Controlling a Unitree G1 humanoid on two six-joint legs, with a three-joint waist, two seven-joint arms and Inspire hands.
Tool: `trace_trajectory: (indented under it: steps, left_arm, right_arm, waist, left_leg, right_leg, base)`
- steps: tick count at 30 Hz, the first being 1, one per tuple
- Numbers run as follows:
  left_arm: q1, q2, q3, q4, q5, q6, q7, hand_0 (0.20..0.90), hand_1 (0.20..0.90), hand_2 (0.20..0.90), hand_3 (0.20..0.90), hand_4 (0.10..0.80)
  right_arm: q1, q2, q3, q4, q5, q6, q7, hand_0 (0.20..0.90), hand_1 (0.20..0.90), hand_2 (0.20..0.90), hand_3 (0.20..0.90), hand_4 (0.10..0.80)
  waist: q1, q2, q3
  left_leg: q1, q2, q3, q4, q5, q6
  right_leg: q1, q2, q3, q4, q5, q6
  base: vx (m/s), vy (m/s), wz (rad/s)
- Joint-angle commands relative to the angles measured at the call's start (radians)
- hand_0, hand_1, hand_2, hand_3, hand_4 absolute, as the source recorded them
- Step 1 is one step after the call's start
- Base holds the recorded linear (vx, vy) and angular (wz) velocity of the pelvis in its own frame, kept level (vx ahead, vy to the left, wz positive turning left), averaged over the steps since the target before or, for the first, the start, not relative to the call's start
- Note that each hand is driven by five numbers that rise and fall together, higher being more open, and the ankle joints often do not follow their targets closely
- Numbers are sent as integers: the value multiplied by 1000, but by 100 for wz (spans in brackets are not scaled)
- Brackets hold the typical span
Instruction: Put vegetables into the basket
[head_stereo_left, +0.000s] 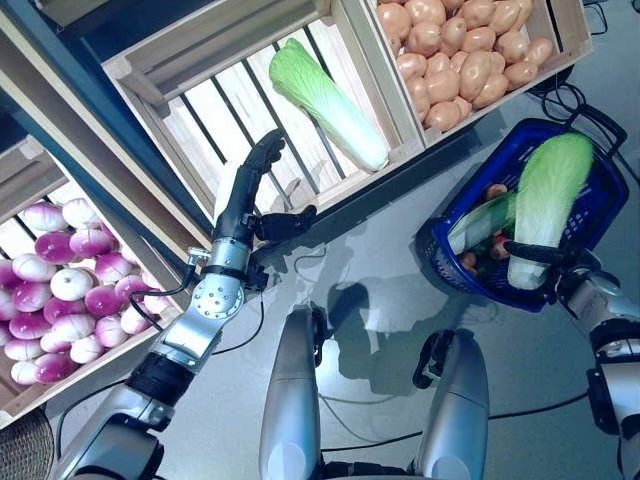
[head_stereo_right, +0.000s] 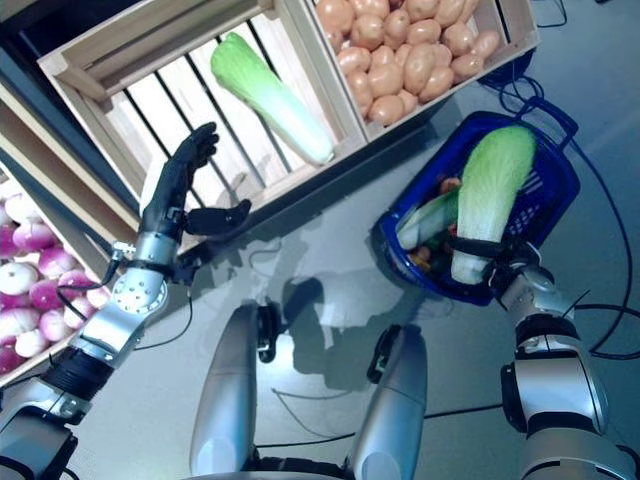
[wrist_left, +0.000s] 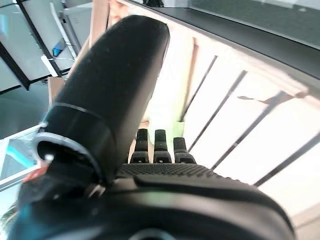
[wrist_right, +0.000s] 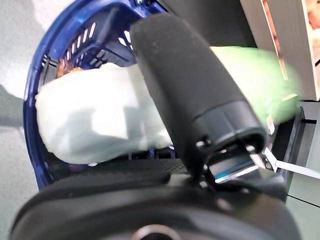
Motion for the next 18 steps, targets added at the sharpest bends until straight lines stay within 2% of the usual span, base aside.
trace_trajectory:
  steps: [1, 9, 12, 15, 18]
  left_arm:
    - [-94, 36, 13, -101, 36, -133, 39, 900, 900, 900, 900, 800]
    - [-145, 65, 21, -116, 62, -116, 76, 900, 900, 900, 900, 800]
    - [-171, 86, 31, -113, 124, -96, 112, 900, 900, 900, 900, 800]
    - [-207, 125, 36, -101, 250, -39, 153, 900, 900, 900, 900, 800]
    - [-295, 198, 11, -28, 305, 68, 135, 900, 900, 900, 900, 800]
  right_arm:
    - [-75, -100, -21, 36, 53, -65, 3, 900, 900, 900, 900, 800]
    - [-73, -96, -19, 55, 55, -69, 42, 900, 900, 900, 900, 800]
    - [-67, -83, -14, 57, 65, -89, 60, 900, 900, 900, 900, 800]
    - [-53, -67, -8, 50, 59, -96, 77, 900, 900, 900, 900, 800]
    - [-45, -62, 15, 45, 38, -96, 110, 900, 900, 900, 900, 800]
  waist:
    - [1, 18, -63]
    - [-1, 14, -84]
    - [-4, 11, -91]
    - [-8, 5, -101]
    - [-23, 0, -113]
  left_leg:
    - [90, 31, -53, -87, -66, -59]
    - [120, 40, -35, -170, -23, -66]
    - [132, 48, -26, -196, -9, -68]
    - [154, 57, -16, -224, 3, -73]
    - [175, 71, -5, -244, 15, -77]
  right_leg:
    - [56, -44, -3, -81, 61, -34]
    - [92, -39, -20, -148, 94, -24]
    - [103, -37, -25, -166, 102, -23]
    - [126, -31, -27, -191, 109, -21]
    - [148, -26, -28, -211, 114, -20]
  base:
    - [0, 0, 0]
    - [4, -2, 0]
    - [0, 0, 0]
    - [41, 11, -3]
    - [69, 27, -9]
